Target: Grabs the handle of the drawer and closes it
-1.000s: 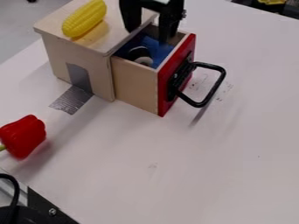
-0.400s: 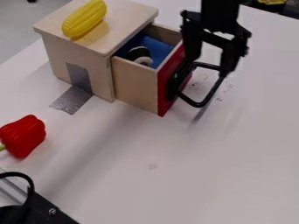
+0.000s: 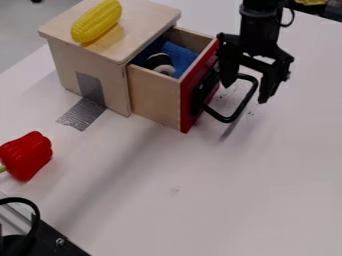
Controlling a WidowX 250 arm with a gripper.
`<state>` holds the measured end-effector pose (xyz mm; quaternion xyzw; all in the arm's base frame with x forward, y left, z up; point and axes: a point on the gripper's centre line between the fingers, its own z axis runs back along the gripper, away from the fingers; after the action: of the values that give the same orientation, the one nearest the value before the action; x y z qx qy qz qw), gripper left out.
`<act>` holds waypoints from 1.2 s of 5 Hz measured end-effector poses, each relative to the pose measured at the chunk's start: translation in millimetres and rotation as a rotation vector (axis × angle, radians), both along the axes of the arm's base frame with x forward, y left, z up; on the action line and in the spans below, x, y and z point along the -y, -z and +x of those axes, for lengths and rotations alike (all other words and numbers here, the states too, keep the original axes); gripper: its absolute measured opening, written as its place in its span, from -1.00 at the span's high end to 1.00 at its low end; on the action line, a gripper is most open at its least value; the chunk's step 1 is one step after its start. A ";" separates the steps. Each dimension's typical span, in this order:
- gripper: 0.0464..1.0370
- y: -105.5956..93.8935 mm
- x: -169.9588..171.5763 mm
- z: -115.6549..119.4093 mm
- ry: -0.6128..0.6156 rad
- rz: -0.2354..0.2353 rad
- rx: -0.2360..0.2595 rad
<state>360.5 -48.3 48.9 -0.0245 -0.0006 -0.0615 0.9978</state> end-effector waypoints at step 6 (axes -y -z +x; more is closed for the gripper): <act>0.83 43.0 -40.7 -12.9 -0.136 0.173 -0.139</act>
<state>347.5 -7.6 5.9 0.0577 0.0723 0.0085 0.9957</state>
